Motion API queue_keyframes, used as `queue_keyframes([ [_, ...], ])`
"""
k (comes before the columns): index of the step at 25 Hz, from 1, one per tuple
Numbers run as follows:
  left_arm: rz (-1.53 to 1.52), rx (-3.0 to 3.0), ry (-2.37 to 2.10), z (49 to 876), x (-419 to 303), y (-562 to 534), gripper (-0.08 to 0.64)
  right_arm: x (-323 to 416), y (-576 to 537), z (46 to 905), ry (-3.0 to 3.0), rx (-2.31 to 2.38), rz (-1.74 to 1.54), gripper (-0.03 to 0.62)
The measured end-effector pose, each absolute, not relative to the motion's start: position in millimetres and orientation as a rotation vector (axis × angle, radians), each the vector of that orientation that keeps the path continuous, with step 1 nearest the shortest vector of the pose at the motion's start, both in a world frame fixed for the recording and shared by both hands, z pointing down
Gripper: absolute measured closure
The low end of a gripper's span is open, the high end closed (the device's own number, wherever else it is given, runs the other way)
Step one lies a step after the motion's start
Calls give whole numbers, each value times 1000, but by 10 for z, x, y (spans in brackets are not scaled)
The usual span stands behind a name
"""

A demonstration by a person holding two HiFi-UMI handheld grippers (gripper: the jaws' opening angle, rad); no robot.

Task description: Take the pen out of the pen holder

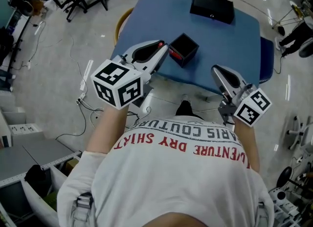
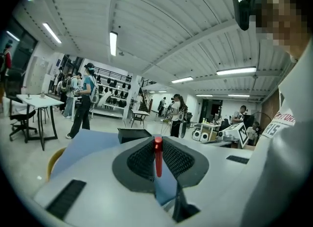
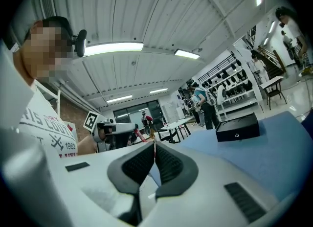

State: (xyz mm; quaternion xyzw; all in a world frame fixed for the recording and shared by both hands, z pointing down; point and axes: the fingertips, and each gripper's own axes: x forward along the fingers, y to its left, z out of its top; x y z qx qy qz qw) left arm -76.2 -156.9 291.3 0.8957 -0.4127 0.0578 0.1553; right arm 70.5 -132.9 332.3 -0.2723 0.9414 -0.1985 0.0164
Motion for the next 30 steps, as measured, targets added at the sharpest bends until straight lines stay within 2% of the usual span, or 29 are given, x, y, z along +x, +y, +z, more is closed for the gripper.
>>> queue_keyframes([
  [30, 193, 2462, -1062, 3636, -702, -1182, 494, 755, -994, 3634, 2926, -895, -641, 569],
])
